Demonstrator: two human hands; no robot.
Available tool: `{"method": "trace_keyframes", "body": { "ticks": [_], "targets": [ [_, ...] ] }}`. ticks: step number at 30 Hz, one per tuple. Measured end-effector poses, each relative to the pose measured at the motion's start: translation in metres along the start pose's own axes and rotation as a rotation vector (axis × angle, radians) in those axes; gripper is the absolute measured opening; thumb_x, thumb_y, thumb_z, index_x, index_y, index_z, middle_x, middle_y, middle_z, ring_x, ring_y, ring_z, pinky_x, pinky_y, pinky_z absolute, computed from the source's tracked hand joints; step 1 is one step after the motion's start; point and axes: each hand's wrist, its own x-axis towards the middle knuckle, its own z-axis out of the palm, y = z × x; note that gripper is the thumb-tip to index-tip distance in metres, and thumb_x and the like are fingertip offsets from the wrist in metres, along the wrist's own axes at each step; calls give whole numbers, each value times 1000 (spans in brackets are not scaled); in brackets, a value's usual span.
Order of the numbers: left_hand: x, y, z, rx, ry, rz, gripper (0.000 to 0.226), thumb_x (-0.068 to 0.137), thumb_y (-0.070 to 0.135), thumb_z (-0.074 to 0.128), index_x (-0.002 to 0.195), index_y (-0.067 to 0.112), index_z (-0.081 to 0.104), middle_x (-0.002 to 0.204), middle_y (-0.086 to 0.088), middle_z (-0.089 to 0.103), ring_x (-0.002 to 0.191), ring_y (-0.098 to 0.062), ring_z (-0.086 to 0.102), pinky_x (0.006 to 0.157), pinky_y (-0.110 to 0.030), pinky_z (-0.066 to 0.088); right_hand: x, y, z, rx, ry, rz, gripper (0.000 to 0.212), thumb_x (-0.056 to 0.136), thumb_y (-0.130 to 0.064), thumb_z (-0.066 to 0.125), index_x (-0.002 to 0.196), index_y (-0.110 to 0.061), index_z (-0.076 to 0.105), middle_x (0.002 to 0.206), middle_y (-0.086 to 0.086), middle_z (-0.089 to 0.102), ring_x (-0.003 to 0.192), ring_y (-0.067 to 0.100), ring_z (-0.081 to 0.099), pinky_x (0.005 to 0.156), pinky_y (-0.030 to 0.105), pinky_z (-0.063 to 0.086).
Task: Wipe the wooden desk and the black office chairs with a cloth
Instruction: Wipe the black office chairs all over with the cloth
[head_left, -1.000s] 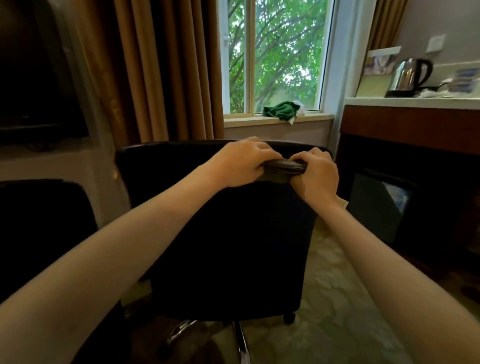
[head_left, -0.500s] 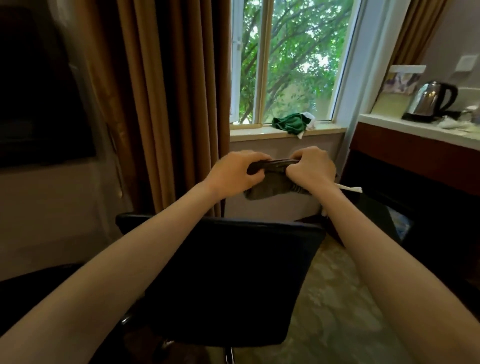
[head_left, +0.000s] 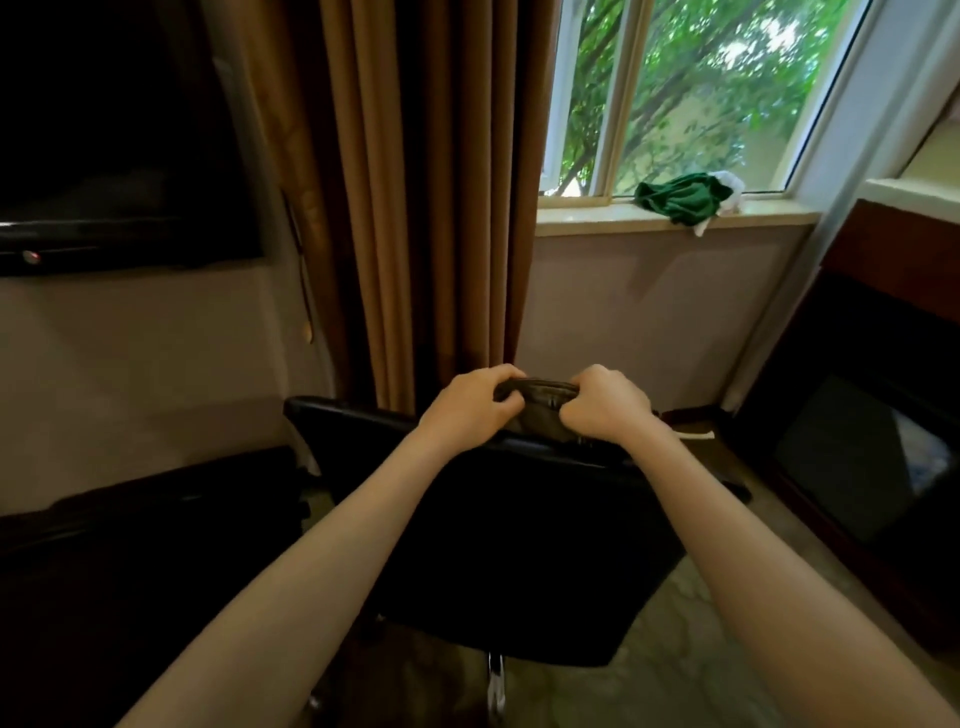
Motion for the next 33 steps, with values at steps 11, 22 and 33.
{"method": "trace_keyframes", "body": {
  "ticks": [11,22,33],
  "targets": [
    [-4,14,0,139,-50,-205,21,93,42,46,107,33,60,101,8,62,92,-12,58,78,-33,45,38,5,-6,-35,-376,-155,10,83,-3,49,76,-11,49,76,8,56,70,19,55,57,25,44],
    [-8,33,15,217,165,-400,9,89,46,49,92,47,58,88,22,56,83,-4,51,63,-26,34,46,42,-7,133,-578,-504,17,83,-14,59,99,-16,61,81,1,62,76,16,58,71,28,46],
    [1,28,17,202,176,-475,13,89,45,49,80,48,58,83,26,58,79,3,53,65,-28,35,71,54,6,282,-676,-645,24,83,-12,57,107,-14,61,90,2,64,82,15,60,72,25,49]
  ]
}}
